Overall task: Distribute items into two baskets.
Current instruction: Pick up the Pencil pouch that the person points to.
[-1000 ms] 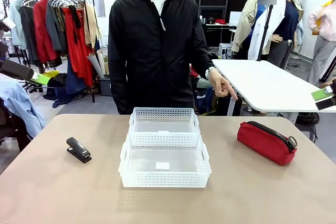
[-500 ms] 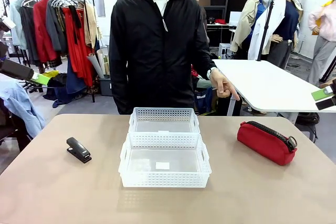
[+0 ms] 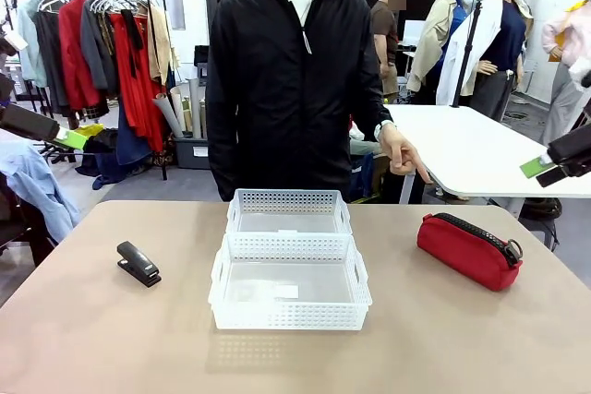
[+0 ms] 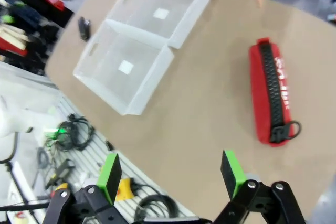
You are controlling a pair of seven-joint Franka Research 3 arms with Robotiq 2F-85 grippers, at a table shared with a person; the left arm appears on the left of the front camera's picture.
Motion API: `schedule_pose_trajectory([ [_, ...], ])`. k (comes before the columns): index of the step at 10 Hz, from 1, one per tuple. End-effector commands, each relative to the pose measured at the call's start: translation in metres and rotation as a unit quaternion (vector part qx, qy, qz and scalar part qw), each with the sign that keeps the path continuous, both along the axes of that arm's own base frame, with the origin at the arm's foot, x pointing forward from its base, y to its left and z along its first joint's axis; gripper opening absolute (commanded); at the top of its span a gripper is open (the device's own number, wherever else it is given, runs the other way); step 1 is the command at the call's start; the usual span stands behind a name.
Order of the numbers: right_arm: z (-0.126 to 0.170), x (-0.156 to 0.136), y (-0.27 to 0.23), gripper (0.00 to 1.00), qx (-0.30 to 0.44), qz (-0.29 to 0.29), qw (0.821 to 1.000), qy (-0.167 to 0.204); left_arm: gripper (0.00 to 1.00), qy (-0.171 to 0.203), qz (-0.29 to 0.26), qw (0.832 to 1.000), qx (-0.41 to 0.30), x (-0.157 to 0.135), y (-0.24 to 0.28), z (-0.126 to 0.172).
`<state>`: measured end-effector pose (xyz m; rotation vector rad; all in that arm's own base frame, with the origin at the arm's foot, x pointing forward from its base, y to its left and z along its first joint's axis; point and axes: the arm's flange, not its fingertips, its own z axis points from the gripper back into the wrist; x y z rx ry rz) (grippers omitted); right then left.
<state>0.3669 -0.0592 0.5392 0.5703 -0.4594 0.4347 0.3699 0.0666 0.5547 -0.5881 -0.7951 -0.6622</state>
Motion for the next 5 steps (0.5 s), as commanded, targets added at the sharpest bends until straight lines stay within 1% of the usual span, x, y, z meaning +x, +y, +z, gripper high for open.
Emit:
schedule_pose_trajectory([
  [1,0.006,0.035,0.004,1.00,-0.079,-0.016,0.997,0.010,1.00,-0.006,0.001,1.000,-0.001,0.000,0.001,0.001],
  [2,0.005,0.060,0.007,1.00,-0.115,-0.014,0.993,0.014,1.00,-0.006,0.001,1.000,-0.001,0.000,0.001,0.001],
  [4,-0.016,0.097,0.012,1.00,-0.171,-0.006,0.984,0.044,1.00,-0.006,0.001,1.000,-0.001,0.000,0.001,0.001],
  [5,-0.026,0.113,0.014,1.00,-0.190,0.005,0.980,0.053,1.00,-0.006,0.001,1.000,-0.001,0.000,0.001,0.001],
])
